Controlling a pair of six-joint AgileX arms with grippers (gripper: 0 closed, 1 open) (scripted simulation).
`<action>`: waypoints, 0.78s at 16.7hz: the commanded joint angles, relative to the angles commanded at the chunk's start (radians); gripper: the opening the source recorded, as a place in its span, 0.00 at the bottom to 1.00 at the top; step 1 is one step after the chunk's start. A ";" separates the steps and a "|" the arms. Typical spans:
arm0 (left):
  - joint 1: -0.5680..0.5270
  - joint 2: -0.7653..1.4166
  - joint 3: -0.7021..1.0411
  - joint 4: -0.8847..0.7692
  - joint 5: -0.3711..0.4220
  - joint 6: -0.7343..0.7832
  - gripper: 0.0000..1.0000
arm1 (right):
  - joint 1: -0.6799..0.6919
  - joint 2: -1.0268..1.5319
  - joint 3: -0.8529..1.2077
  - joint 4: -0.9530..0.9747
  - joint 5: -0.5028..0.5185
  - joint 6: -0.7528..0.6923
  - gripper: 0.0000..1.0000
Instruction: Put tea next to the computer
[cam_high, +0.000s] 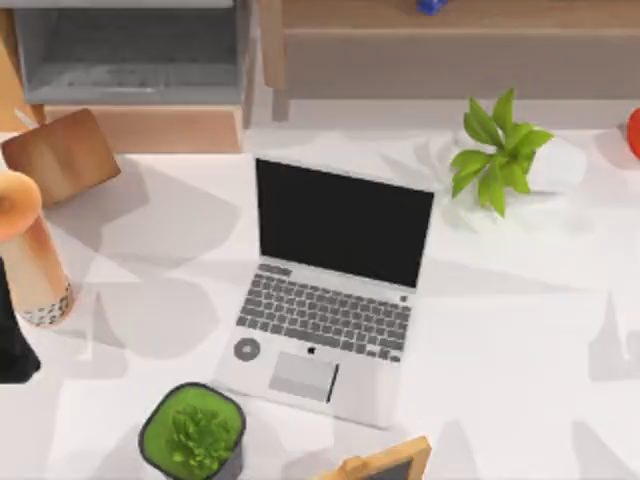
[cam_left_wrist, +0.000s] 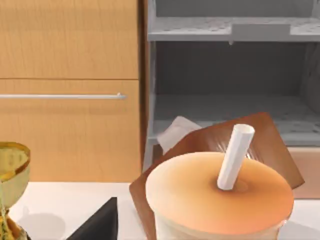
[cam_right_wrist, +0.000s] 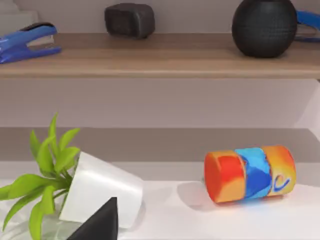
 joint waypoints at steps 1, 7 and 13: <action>0.000 0.000 0.000 0.000 0.000 0.000 1.00 | 0.000 0.000 0.000 0.000 0.000 0.000 1.00; 0.032 0.169 0.009 0.064 0.038 0.010 1.00 | 0.000 0.000 0.000 0.000 0.000 0.000 1.00; 0.067 0.470 0.027 0.150 0.089 0.020 1.00 | 0.000 0.000 0.000 0.000 0.000 0.000 1.00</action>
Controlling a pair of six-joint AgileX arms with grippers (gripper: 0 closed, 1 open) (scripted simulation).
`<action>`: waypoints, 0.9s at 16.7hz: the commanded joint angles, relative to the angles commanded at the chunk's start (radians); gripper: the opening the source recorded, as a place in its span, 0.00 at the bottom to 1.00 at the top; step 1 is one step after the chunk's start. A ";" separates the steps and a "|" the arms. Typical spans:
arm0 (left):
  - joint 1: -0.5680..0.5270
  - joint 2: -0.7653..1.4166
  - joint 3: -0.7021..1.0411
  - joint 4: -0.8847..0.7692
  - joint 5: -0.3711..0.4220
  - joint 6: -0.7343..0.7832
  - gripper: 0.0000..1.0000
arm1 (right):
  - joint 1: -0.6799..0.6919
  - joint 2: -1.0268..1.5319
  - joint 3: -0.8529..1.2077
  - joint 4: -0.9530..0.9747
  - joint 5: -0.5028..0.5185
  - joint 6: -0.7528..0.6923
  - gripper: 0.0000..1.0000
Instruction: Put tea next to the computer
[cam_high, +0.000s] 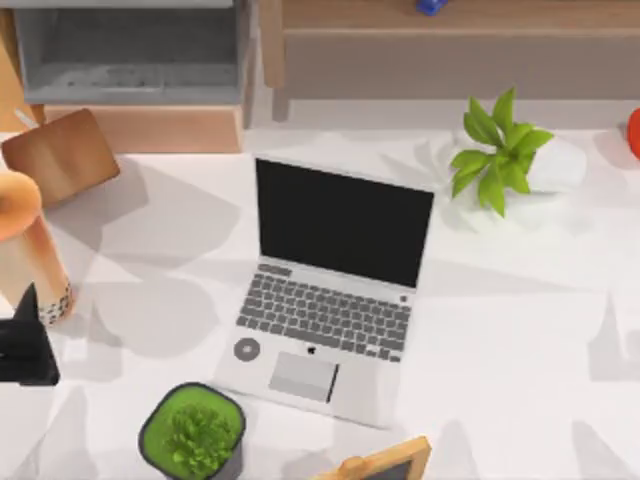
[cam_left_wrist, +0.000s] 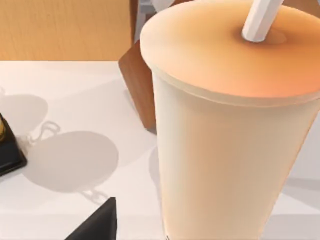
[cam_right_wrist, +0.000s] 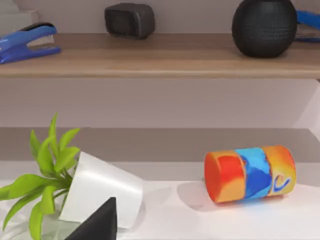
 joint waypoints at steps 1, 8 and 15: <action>0.004 0.022 0.004 0.013 0.008 0.002 1.00 | 0.000 0.000 0.000 0.000 0.000 0.000 1.00; 0.004 0.053 0.005 0.037 0.012 0.003 1.00 | 0.000 0.000 0.000 0.000 0.000 0.000 1.00; -0.011 0.421 0.059 0.356 0.000 0.003 1.00 | 0.000 0.000 0.000 0.000 0.000 0.000 1.00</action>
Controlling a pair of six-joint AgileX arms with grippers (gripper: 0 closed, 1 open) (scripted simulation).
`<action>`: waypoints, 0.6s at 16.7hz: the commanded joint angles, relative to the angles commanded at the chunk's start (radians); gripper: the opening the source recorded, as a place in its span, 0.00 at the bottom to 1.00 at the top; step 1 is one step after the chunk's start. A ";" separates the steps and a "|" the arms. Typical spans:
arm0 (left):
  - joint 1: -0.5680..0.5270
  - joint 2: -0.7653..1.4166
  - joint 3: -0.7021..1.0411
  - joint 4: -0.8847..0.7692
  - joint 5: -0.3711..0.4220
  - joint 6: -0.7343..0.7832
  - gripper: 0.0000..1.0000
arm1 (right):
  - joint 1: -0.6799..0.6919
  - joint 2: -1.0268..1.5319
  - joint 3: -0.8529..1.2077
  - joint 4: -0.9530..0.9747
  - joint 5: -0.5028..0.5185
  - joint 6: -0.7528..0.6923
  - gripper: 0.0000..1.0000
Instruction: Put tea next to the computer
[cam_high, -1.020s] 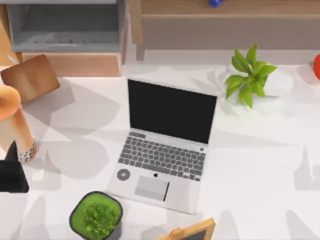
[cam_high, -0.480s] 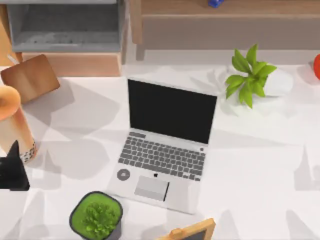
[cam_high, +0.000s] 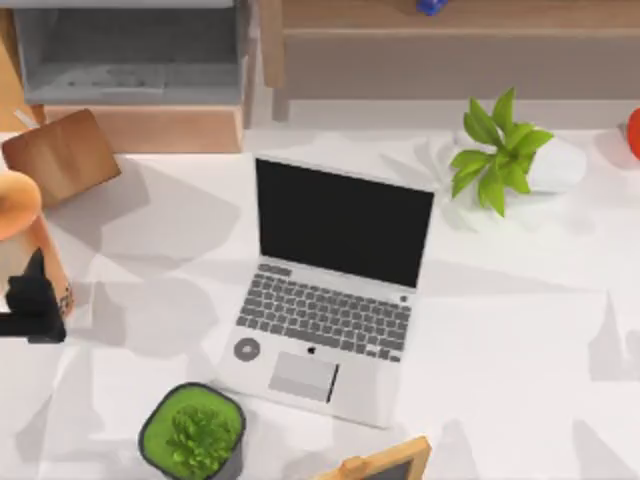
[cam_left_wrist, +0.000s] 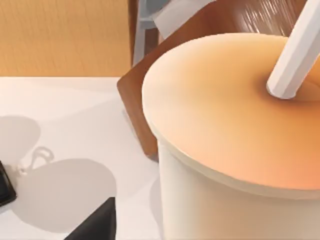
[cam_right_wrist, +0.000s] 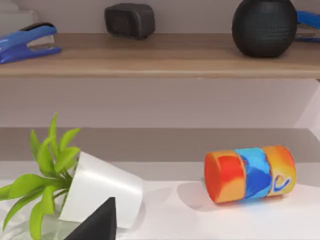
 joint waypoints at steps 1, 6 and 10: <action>-0.004 0.078 0.013 0.065 -0.003 0.000 1.00 | 0.000 0.000 0.000 0.000 0.000 0.000 1.00; -0.022 0.409 0.063 0.343 -0.017 -0.002 1.00 | 0.000 0.000 0.000 0.000 0.000 0.000 1.00; -0.031 0.516 0.074 0.440 -0.024 -0.004 1.00 | 0.000 0.000 0.000 0.000 0.000 0.000 1.00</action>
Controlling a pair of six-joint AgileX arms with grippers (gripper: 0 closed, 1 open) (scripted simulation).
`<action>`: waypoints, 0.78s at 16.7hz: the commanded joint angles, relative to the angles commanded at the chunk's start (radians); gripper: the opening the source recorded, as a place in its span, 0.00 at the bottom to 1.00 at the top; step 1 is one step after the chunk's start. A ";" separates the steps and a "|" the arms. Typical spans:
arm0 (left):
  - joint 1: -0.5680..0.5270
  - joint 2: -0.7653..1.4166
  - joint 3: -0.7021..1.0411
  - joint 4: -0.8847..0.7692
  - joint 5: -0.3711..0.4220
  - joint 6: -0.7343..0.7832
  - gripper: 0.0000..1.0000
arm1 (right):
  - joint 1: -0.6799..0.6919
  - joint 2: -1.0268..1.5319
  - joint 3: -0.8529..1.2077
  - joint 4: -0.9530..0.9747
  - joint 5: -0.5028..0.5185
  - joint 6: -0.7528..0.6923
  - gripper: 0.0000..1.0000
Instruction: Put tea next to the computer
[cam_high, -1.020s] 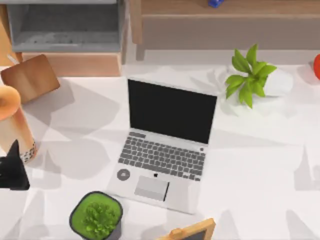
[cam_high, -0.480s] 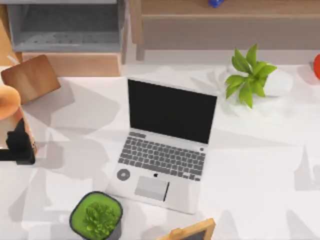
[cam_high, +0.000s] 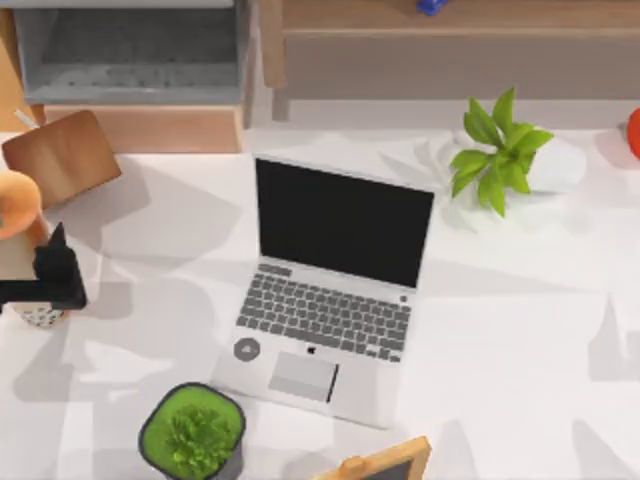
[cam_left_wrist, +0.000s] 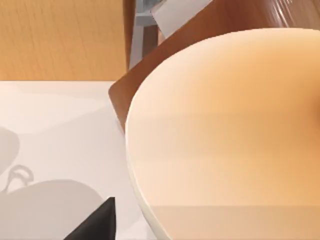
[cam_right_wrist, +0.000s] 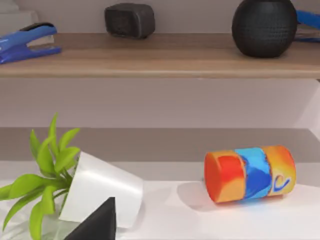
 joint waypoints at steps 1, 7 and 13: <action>0.000 0.002 0.000 0.002 0.000 0.000 1.00 | 0.000 0.000 0.000 0.000 0.000 0.000 1.00; 0.000 0.002 0.000 0.002 0.000 0.000 0.77 | 0.000 0.000 0.000 0.000 0.000 0.000 1.00; 0.000 0.002 0.000 0.002 0.000 0.000 0.32 | 0.000 0.000 0.000 0.000 0.000 0.000 1.00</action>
